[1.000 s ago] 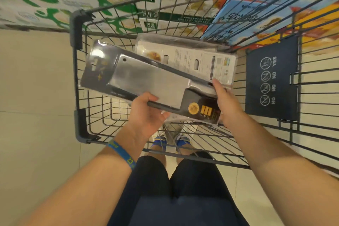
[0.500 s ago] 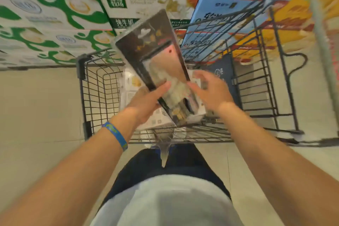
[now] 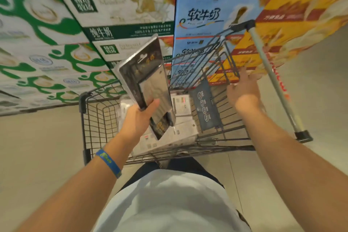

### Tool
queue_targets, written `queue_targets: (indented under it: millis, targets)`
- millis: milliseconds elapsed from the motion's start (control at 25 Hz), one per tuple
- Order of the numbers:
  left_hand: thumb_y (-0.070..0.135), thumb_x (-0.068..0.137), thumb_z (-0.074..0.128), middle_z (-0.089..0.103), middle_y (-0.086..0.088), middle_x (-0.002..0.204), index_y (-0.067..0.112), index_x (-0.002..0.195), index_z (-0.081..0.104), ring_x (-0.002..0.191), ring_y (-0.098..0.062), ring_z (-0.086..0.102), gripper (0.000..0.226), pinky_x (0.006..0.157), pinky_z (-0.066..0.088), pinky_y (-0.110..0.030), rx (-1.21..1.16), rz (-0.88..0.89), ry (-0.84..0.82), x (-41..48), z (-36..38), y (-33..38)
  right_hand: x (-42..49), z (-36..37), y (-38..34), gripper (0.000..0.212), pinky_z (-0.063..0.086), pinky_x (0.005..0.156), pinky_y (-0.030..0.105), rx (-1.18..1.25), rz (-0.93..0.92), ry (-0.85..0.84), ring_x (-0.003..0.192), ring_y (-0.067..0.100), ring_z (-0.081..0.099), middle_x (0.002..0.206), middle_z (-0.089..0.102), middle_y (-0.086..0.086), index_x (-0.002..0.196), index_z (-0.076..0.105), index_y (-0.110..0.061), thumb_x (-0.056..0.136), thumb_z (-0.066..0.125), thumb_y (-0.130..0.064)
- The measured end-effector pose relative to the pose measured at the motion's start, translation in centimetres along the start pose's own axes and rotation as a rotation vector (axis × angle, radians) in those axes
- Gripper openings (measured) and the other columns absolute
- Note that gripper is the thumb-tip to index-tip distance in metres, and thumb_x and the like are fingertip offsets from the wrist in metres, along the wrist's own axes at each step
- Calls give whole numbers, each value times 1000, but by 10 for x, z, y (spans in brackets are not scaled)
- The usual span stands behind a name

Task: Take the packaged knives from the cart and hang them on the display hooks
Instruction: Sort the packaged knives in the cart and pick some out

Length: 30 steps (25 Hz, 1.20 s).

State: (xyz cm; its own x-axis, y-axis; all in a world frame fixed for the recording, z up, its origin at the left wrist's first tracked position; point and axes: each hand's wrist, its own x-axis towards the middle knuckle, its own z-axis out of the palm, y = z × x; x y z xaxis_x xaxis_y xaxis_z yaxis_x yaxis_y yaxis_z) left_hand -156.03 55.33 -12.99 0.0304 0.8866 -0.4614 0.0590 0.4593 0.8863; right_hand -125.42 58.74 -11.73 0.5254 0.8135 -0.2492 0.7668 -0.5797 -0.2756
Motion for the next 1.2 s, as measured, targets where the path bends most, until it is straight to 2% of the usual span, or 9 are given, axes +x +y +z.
queue_targets:
  millis: [120,200,320,480,600,800,960,1080,1200]
  targets:
    - [32,93,68,75,18,96,33,99,73,95,-3,69,8,78,54,-24,36,-1,128,-7,-5,5,-41,11,-32,58,51,86,40,187,-128,28,112,35,63,126,64,13,151,41,-15,96,57,-26]
    - [34,91,70,76,11,95,22,105,76,90,-5,71,20,71,53,-21,73,7,205,-10,-11,9,-81,34,-63,65,49,70,36,228,-317,-153,95,30,67,105,67,5,153,34,-20,94,59,-32]
    - [36,90,70,75,8,81,18,95,76,74,-2,70,20,58,52,-13,177,34,299,-17,-22,15,-115,66,-86,73,51,86,42,202,-432,-486,116,36,63,133,60,12,159,23,-16,98,54,-42]
    - [37,89,71,74,14,72,31,74,72,65,0,67,16,57,54,-16,220,113,356,-31,-27,40,-96,63,-73,80,43,107,45,130,-486,-341,141,32,43,157,44,11,159,28,-15,97,45,-64]
    - [46,81,74,74,15,77,35,76,74,71,1,68,12,59,53,-15,275,302,366,-39,-20,79,-87,30,-96,97,40,111,43,383,-595,-364,143,18,40,157,43,-1,157,30,-29,80,53,-84]
    - [52,80,70,75,3,98,26,103,70,90,-13,72,35,73,60,-26,67,421,262,-27,7,140,-73,-27,-129,25,57,72,22,952,-545,-549,85,-4,72,91,77,-24,95,71,-37,76,86,-40]
    - [50,87,65,73,9,104,28,116,63,93,-5,69,37,81,57,-26,105,355,185,-6,11,128,-69,-68,-120,24,54,63,12,1075,-440,-163,79,-3,71,86,76,-17,93,68,-30,80,83,-45]
    - [55,93,56,67,11,116,34,126,58,83,1,63,40,72,55,-25,450,103,45,-3,33,71,-56,-97,-96,35,39,48,15,687,-457,305,63,3,60,71,63,-13,92,57,-25,87,71,-57]
    - [53,98,48,61,3,133,36,136,55,103,-17,66,42,81,53,-28,782,-61,-242,-14,63,3,-55,-84,-72,30,31,48,23,426,-383,371,60,12,51,73,55,-12,98,48,-24,95,65,-48]
